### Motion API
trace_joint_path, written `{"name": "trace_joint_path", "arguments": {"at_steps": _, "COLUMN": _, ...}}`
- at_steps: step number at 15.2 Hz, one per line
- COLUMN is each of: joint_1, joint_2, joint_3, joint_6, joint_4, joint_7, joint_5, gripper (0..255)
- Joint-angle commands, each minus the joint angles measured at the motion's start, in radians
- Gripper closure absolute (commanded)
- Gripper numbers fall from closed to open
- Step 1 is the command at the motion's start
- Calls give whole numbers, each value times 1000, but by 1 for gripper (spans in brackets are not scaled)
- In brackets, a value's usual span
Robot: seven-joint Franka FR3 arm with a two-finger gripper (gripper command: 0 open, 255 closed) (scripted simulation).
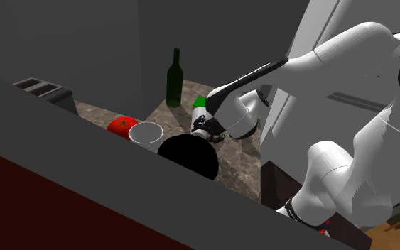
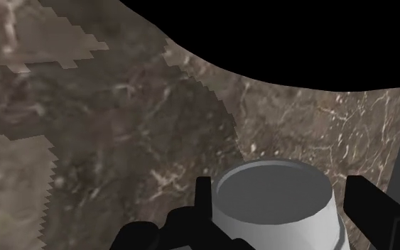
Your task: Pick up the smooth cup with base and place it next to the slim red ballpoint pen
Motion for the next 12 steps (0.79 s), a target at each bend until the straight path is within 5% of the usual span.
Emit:
{"name": "trace_joint_path", "arguments": {"at_steps": 1, "joint_1": -33, "joint_2": -27, "joint_3": 25, "joint_6": 6, "joint_4": -47, "joint_7": 198, "joint_5": -206, "gripper": 255}}
{"name": "trace_joint_path", "arguments": {"at_steps": 2, "joint_1": -120, "joint_2": -52, "joint_3": 93, "joint_6": 1, "joint_4": -90, "joint_7": 391, "joint_5": -413, "gripper": 255}}
{"name": "trace_joint_path", "arguments": {"at_steps": 3, "joint_1": -231, "joint_2": -70, "joint_3": 187, "joint_6": -15, "joint_4": -114, "joint_7": 510, "joint_5": -541, "gripper": 255}}
{"name": "trace_joint_path", "arguments": {"at_steps": 4, "joint_1": -344, "joint_2": -85, "joint_3": 289, "joint_6": -37, "joint_4": -123, "joint_7": 566, "joint_5": -598, "gripper": 255}}
{"name": "trace_joint_path", "arguments": {"at_steps": 6, "joint_1": -490, "joint_2": -119, "joint_3": 415, "joint_6": -77, "joint_4": -136, "joint_7": 662, "joint_5": -699, "gripper": 255}}
{"name": "trace_joint_path", "arguments": {"at_steps": 9, "joint_1": -620, "joint_2": -170, "joint_3": 521, "joint_6": -136, "joint_4": -143, "joint_7": 758, "joint_5": -800, "gripper": 255}}
{"name": "trace_joint_path", "arguments": {"at_steps": 12, "joint_1": -698, "joint_2": -219, "joint_3": 581, "joint_6": -195, "joint_4": -140, "joint_7": 822, "joint_5": -868, "gripper": 255}}
